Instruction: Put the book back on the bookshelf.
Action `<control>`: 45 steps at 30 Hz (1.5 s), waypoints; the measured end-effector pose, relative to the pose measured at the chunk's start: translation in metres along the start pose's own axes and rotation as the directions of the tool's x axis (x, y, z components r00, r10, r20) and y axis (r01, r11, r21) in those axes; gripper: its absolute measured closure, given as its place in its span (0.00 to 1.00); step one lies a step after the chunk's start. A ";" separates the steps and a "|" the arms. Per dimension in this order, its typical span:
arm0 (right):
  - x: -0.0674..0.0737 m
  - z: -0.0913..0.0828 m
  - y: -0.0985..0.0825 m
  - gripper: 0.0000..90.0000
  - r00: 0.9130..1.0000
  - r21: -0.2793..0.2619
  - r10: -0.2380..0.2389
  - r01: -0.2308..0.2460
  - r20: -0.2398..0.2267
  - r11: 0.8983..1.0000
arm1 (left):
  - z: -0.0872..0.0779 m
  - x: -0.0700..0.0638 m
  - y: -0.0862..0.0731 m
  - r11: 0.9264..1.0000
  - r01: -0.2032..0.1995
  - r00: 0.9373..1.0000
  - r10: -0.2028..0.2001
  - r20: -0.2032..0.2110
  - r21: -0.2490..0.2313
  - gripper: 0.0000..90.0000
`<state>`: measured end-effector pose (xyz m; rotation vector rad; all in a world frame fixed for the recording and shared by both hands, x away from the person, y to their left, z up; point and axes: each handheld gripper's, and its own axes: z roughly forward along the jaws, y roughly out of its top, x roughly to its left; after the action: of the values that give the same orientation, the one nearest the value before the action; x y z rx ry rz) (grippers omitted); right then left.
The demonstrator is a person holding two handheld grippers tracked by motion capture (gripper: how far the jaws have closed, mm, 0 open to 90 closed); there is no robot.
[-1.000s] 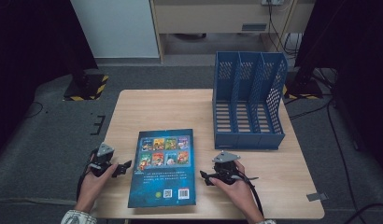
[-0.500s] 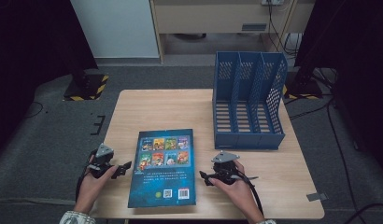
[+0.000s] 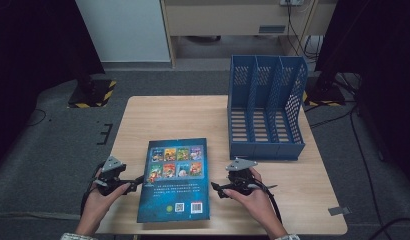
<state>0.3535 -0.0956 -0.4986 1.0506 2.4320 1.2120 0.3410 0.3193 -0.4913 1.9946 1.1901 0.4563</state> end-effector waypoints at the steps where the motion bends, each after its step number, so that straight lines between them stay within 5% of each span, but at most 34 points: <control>1: 0.000 0.000 0.002 0.13 1.000 0.000 0.000 0.000 -0.004 1.000 | 0.000 -0.002 0.001 1.000 -0.006 1.000 0.006 0.004 0.000 0.09; 9: 0.010 -0.002 0.017 0.13 0.999 -0.030 -0.012 0.011 -0.050 0.999 | 0.005 -0.013 0.004 0.999 -0.040 0.999 0.039 0.035 0.020 0.09; 15: 0.020 0.010 0.024 0.12 0.996 -0.004 -0.032 0.032 -0.085 0.999 | 0.011 -0.019 0.002 0.996 -0.072 0.996 0.068 0.063 0.061 0.08; 23: 0.031 0.029 0.021 0.11 0.992 0.043 -0.044 0.050 -0.121 0.998 | 0.016 -0.022 0.000 0.996 -0.054 0.992 0.045 0.118 0.073 0.04; 33: 0.032 0.039 0.020 0.09 0.987 0.061 -0.015 0.025 -0.157 0.998 | 0.021 -0.025 -0.001 0.993 -0.034 0.978 0.010 0.208 0.111 0.04; 37: 0.031 0.041 0.020 0.08 0.986 0.069 -0.002 0.014 -0.166 0.998 | 0.023 -0.026 -0.001 0.992 -0.026 0.968 -0.006 0.250 0.125 0.04; 42: 0.028 0.044 0.020 0.07 0.983 0.078 0.023 -0.009 -0.184 0.997 | 0.026 -0.024 -0.001 0.991 -0.020 0.965 -0.015 0.262 0.132 0.02; 45: 0.026 0.047 0.021 0.07 0.978 0.082 0.037 -0.020 -0.207 0.996 | 0.028 -0.021 -0.002 0.990 0.003 0.958 -0.044 0.285 0.143 0.02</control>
<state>0.3682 -0.0408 -0.5100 1.0300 2.6513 1.3044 0.3468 0.2899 -0.5099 2.0791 1.0852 0.0651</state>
